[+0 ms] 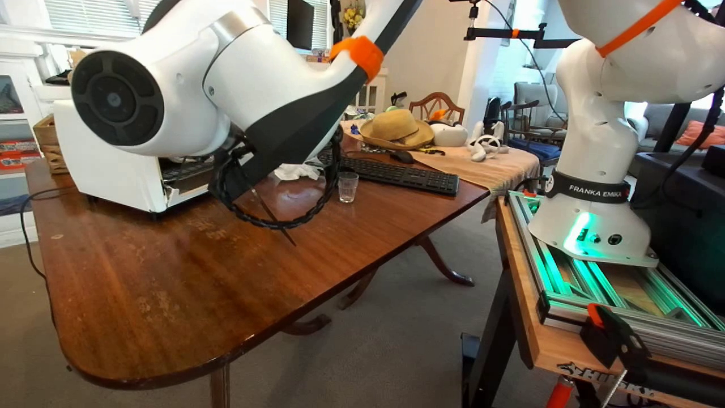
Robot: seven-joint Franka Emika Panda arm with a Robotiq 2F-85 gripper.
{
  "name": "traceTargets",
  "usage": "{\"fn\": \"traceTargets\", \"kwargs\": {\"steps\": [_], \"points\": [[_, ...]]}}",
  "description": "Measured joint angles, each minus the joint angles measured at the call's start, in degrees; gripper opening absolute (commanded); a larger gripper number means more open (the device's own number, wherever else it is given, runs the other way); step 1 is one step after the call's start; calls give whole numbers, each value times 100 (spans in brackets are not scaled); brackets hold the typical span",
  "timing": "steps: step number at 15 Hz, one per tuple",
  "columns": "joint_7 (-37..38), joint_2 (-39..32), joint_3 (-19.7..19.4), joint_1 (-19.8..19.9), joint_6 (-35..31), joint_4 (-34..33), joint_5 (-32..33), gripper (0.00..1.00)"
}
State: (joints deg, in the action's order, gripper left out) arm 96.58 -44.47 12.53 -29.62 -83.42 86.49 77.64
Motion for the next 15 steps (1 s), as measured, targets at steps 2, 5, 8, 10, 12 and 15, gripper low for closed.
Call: {"fn": "traceTargets", "kwargs": {"steps": [2,5,8,10,12,15], "points": [[-13,55,-23,10,187,14,0,100],[-75,112,-50,11,287,58,21,100],[-125,218,-65,10,439,57,107,100],[-361,329,-72,65,417,52,173,100],[-665,425,-69,157,254,38,241,100],[-1104,545,-31,311,-353,32,295,100]]}}
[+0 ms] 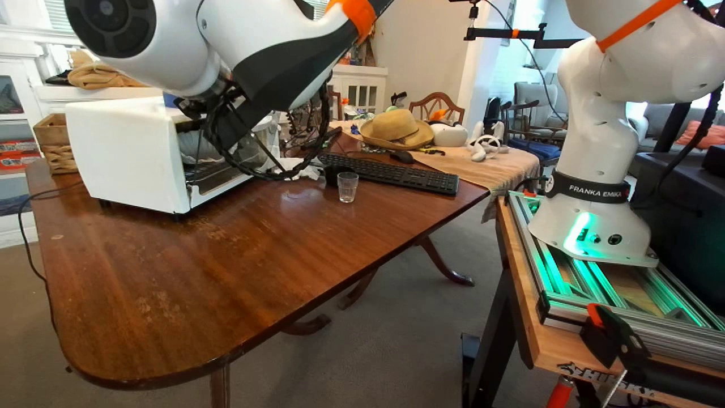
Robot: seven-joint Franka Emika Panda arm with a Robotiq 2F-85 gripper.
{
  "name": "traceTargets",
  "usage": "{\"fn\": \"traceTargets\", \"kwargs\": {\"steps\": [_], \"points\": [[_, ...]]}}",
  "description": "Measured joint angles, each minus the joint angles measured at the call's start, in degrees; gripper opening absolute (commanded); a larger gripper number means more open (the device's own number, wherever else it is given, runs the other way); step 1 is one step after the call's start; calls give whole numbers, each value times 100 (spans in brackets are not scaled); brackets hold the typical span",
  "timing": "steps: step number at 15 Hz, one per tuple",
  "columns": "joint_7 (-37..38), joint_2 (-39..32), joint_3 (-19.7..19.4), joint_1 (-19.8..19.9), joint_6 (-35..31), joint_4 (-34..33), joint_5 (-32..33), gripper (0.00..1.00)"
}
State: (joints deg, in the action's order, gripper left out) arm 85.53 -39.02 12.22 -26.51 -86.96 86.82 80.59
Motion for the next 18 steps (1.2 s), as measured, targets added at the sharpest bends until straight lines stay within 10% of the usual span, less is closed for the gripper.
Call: {"fn": "traceTargets", "kwargs": {"steps": [18], "points": [[-1017,-107,212,-508,-623,21,1013,100]]}}
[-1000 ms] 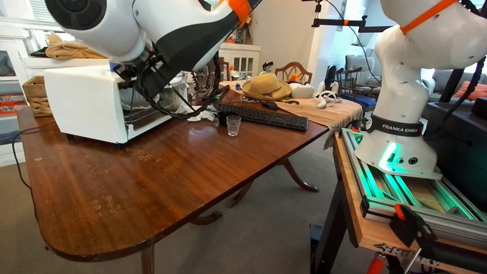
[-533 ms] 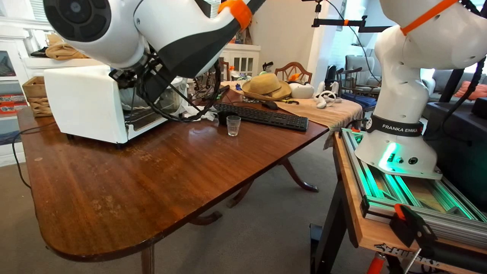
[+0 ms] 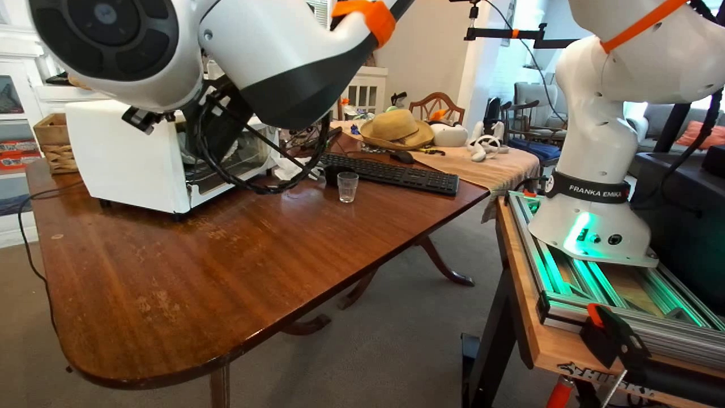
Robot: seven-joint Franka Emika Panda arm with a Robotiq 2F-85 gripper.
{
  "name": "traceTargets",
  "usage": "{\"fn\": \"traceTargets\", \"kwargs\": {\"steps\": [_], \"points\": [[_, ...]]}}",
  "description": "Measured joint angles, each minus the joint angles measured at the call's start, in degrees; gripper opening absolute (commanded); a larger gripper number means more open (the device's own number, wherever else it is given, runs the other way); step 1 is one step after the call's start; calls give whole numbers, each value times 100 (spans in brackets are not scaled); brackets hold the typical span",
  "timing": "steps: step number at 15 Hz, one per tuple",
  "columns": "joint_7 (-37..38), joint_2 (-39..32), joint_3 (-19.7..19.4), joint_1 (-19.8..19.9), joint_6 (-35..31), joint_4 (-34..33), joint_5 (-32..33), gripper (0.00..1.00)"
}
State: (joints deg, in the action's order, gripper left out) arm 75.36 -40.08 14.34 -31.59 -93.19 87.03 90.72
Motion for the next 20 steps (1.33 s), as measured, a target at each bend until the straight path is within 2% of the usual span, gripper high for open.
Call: {"fn": "traceTargets", "kwargs": {"steps": [5,9,14,17,20], "points": [[215,-56,281,-62,-895,145,21,100],[1243,-65,395,-57,-1615,518,20,100],[3131,61,372,350,-2852,1731,152,100],[4003,312,305,717,-3045,2567,300,100],[4508,746,273,1048,-3034,3300,330,100]]}}
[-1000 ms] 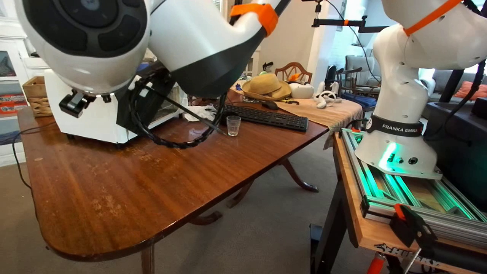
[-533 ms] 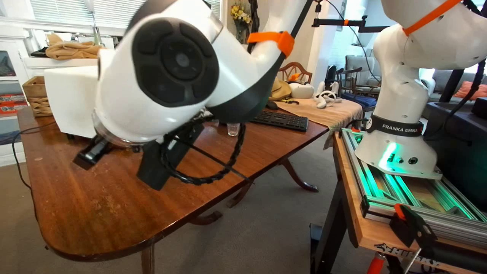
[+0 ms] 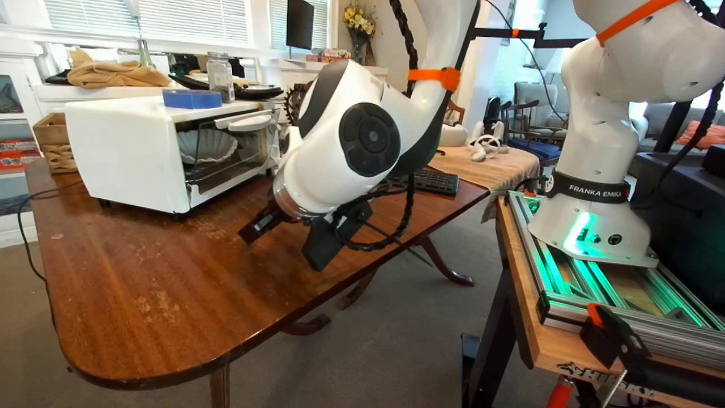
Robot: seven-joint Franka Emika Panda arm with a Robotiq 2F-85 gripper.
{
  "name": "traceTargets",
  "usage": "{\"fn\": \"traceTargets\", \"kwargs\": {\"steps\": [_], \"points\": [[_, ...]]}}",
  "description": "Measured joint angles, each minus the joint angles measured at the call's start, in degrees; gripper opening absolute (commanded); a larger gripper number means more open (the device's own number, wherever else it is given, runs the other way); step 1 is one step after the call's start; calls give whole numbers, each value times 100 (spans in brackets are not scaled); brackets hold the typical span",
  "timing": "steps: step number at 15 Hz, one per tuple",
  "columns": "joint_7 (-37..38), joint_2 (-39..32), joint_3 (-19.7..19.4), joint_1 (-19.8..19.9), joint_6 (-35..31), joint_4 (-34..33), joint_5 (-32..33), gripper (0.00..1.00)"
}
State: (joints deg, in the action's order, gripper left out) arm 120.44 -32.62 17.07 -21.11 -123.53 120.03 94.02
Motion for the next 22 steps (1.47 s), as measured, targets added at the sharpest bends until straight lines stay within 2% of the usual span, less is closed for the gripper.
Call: {"fn": "traceTargets", "kwargs": {"steps": [5,12,18,22], "points": [[70,885,-21,257,333,934,-1,100],[62,847,-3,296,330,895,0,100],[125,937,-148,617,320,978,138,100],[284,1076,-256,811,282,969,489,100]]}}
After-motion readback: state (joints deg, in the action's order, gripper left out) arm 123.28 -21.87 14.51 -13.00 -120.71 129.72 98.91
